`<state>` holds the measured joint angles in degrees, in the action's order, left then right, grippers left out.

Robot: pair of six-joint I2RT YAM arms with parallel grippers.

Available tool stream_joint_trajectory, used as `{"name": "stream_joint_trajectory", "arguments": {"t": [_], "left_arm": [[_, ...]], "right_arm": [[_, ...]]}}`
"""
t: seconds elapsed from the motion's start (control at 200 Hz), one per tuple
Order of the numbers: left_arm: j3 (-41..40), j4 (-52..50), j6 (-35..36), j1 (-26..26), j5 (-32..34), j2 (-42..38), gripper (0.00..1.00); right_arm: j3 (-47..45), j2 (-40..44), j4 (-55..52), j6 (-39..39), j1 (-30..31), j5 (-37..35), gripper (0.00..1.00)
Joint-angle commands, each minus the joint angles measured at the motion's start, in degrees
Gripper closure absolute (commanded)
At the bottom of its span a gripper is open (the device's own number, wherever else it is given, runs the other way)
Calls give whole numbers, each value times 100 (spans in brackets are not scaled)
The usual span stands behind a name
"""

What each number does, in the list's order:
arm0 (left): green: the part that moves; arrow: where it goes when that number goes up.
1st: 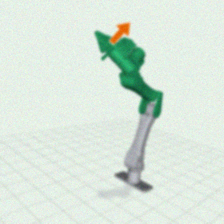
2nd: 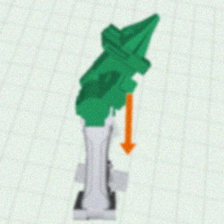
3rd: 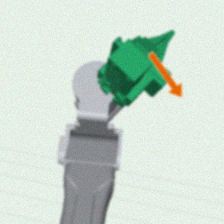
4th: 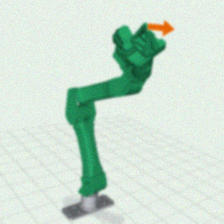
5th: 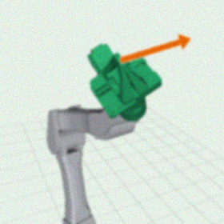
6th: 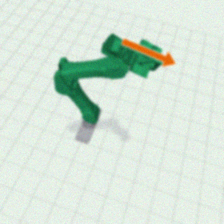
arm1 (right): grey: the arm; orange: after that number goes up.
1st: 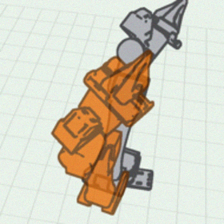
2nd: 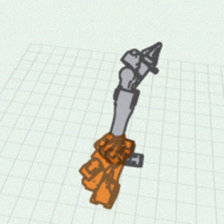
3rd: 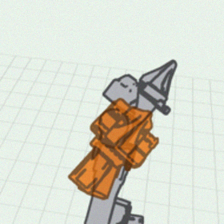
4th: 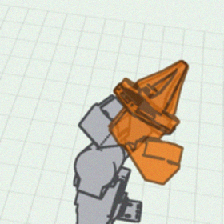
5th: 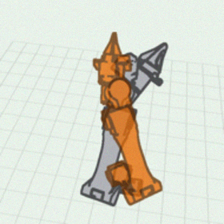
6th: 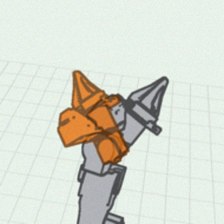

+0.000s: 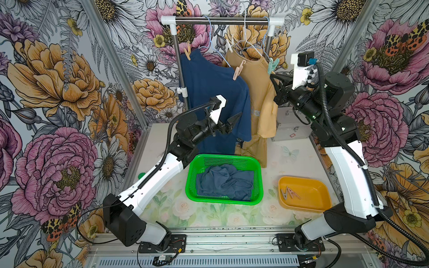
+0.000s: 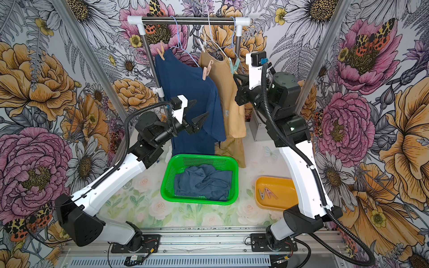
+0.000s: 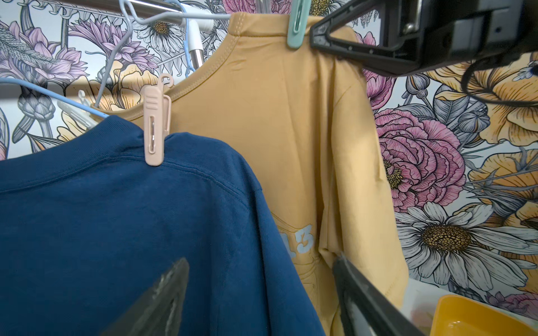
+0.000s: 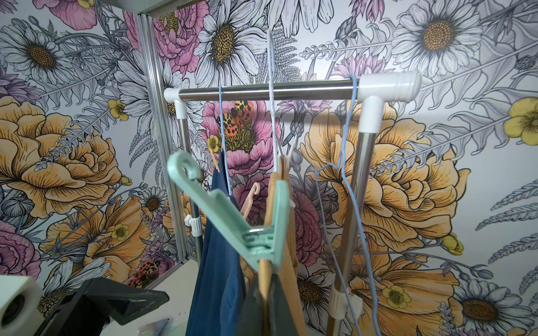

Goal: Remove the clothespins securing t-shirts to the hanger
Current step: Pick up the hanger from the clothes rail.

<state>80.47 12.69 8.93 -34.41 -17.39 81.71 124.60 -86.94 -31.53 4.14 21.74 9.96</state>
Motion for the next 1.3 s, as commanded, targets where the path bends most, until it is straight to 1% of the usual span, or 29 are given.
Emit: {"name": "stream_joint_trajectory", "arguments": {"t": [0.0, 0.185, 0.53, 0.89, 0.995, 1.095, 1.295], "left_arm": [[-80, -21, 4, -53, 127, -191, 20], [-139, -27, -19, -33, 130, -290, 20], [-509, -125, -86, 144, 227, -748, 20], [-758, -321, -82, 130, 244, -1060, 20], [-778, -460, 16, 39, 300, -1121, 20], [-800, -635, 123, -39, 362, -1183, 20], [-880, -823, 151, -57, 448, -1310, 20]], "right_arm": [[-40, 337, 533, 126, -46, 24, 100], [-448, 799, 533, 205, -52, 171, 100], [-1768, 2216, 531, 59, -174, 389, 100], [-2189, 3372, 459, 3, -238, 397, 100], [-2144, 3681, 340, -49, -238, 324, 100], [-1894, 3871, 191, -111, -228, 338, 100], [-733, 3774, -330, -277, -140, 522, 100]]}}
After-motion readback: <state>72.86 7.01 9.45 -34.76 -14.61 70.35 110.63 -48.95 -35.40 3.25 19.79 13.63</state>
